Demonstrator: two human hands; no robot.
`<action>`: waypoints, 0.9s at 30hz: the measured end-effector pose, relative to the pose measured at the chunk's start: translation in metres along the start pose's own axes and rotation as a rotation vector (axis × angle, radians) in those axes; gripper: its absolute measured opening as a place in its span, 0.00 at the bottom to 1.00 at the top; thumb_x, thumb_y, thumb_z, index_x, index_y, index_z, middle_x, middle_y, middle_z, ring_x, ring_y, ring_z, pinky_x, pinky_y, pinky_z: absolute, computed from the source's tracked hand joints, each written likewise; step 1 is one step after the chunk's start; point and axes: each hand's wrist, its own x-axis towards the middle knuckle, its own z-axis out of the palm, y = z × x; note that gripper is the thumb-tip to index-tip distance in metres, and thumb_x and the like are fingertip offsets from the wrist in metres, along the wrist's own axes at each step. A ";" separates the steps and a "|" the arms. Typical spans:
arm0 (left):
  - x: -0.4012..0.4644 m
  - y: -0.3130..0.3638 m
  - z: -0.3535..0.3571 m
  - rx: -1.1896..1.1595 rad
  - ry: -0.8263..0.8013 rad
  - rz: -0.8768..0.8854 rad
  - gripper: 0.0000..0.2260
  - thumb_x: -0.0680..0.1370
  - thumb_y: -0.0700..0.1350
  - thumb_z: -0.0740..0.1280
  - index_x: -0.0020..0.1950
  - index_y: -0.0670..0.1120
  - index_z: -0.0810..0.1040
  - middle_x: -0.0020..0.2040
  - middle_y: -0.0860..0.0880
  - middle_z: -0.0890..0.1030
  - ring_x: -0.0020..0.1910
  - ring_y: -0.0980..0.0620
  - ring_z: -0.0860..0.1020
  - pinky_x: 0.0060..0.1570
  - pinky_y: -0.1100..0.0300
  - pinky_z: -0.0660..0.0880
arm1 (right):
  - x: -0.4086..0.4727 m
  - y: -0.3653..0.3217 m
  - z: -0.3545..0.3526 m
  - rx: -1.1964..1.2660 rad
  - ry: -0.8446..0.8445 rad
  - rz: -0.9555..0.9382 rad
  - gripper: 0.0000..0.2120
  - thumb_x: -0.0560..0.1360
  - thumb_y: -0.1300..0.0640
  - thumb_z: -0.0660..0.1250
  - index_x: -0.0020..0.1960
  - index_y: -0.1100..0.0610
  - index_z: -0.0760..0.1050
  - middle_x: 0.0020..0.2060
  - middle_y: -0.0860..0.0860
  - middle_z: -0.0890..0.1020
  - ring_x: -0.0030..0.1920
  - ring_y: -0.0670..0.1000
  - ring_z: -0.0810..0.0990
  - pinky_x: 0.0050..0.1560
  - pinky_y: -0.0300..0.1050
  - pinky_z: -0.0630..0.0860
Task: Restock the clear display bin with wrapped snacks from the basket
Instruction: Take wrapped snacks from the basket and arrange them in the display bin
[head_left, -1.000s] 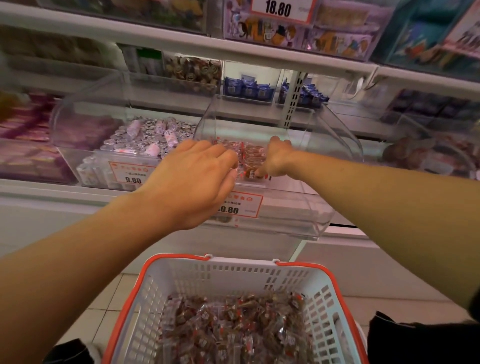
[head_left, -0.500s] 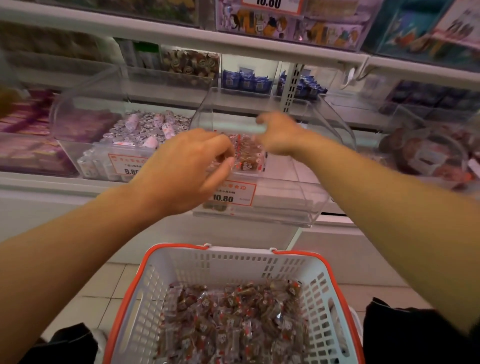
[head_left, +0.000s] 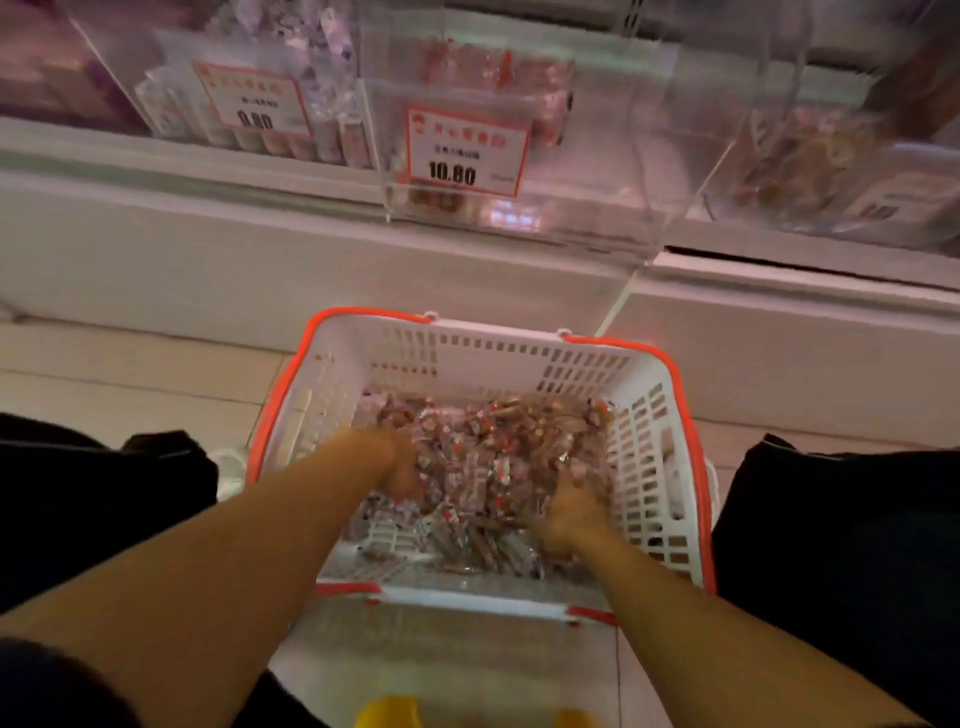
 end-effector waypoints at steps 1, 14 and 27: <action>0.010 0.003 0.018 -0.143 -0.045 0.042 0.14 0.83 0.51 0.57 0.65 0.47 0.73 0.62 0.46 0.75 0.60 0.47 0.74 0.58 0.59 0.72 | 0.005 0.008 0.009 0.046 -0.055 0.095 0.40 0.77 0.47 0.69 0.78 0.64 0.53 0.73 0.64 0.66 0.69 0.64 0.69 0.66 0.53 0.72; 0.105 0.018 0.109 -0.789 0.036 -0.276 0.23 0.77 0.56 0.69 0.62 0.39 0.78 0.59 0.41 0.80 0.59 0.42 0.77 0.63 0.50 0.73 | 0.044 -0.003 0.050 -0.069 -0.060 0.138 0.24 0.70 0.52 0.77 0.61 0.61 0.74 0.59 0.59 0.80 0.53 0.58 0.80 0.53 0.48 0.79; 0.115 0.030 0.112 -0.634 -0.012 -0.241 0.44 0.67 0.49 0.80 0.75 0.41 0.59 0.68 0.42 0.72 0.65 0.43 0.72 0.66 0.52 0.71 | 0.038 -0.010 0.019 0.047 -0.242 -0.080 0.13 0.73 0.57 0.76 0.41 0.60 0.72 0.41 0.59 0.81 0.45 0.62 0.84 0.43 0.58 0.84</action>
